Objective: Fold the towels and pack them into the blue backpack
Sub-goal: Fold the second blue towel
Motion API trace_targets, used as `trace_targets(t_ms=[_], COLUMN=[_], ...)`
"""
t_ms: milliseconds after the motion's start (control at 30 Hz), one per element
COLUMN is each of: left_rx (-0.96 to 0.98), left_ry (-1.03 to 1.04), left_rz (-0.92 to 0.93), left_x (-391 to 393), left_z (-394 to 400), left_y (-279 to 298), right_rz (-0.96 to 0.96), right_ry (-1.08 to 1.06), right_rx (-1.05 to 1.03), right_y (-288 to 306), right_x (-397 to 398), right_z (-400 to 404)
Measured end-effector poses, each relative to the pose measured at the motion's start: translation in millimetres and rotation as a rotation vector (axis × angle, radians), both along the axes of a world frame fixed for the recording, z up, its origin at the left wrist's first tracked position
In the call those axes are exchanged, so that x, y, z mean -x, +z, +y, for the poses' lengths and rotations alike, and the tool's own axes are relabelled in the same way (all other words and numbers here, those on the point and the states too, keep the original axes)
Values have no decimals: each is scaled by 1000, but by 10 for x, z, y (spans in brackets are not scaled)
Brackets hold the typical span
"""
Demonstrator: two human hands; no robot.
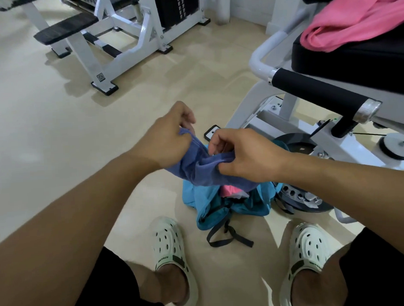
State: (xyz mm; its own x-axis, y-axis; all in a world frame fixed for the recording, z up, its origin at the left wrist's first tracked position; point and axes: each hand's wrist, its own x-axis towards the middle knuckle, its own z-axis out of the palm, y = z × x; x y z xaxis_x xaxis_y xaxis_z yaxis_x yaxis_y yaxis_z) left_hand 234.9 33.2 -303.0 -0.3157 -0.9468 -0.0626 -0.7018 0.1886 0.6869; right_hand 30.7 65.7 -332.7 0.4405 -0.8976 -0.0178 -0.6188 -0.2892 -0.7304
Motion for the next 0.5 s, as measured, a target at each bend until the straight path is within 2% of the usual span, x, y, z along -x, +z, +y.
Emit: trace_targets(t_ms=[167, 267, 333, 400, 500], left_rx=[-132, -239, -235, -199, -189], left_ry=[-148, -199, -252, -303, -325], left_rz=[-16, 41, 31, -14, -56], left_x=[165, 202, 207, 171, 67], left_z=[64, 103, 121, 102, 64], left_y=[-34, -14, 16, 32, 53], right_rz=[-155, -180, -188, -178, -33], right_ry=[-42, -66, -66, -46, 13], right_rx=[27, 26, 35, 21, -71], right_y=[135, 195, 205, 199, 168], right_x=[40, 98, 131, 170, 287], right_z=[77, 56, 34, -7, -110])
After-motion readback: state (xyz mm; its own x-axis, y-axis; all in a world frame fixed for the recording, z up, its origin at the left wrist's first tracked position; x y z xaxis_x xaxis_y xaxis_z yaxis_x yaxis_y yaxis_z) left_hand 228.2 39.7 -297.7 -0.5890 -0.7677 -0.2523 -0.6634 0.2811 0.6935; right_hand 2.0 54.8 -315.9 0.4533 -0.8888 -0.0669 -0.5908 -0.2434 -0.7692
